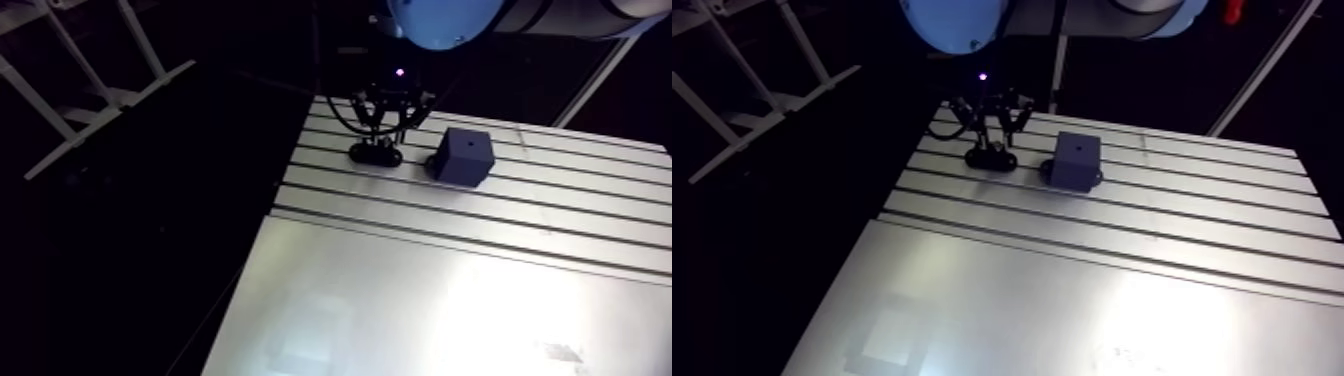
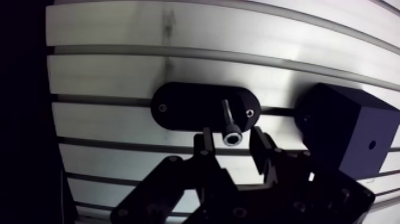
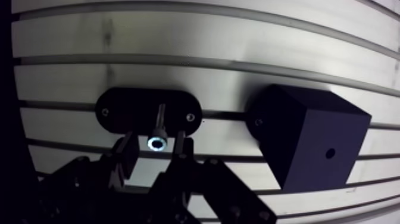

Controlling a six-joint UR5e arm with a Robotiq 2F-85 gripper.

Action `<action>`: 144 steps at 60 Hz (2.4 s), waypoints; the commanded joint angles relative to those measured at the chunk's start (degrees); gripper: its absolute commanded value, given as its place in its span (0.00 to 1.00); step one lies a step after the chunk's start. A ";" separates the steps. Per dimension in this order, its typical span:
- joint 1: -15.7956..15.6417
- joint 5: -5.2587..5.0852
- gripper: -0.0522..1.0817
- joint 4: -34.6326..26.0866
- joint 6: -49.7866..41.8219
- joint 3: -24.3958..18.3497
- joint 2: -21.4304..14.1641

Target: Pick up the M10 bolt and insert it into the hole until fully seated.

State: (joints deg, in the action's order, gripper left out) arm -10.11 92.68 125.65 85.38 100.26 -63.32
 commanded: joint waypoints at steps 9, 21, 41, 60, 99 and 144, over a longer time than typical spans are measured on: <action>0.09 0.00 0.55 0.00 0.00 -0.02 0.00; 0.00 0.00 0.55 0.00 0.00 0.06 0.09; 0.00 0.00 0.59 0.00 0.00 0.07 0.09; 0.00 0.00 0.62 0.00 0.00 -0.02 0.44; 0.18 0.00 0.65 0.00 0.00 -0.11 0.44; 0.35 0.00 0.71 0.00 -0.09 -0.11 0.44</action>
State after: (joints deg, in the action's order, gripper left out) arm -9.89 92.68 125.65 85.33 100.12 -62.88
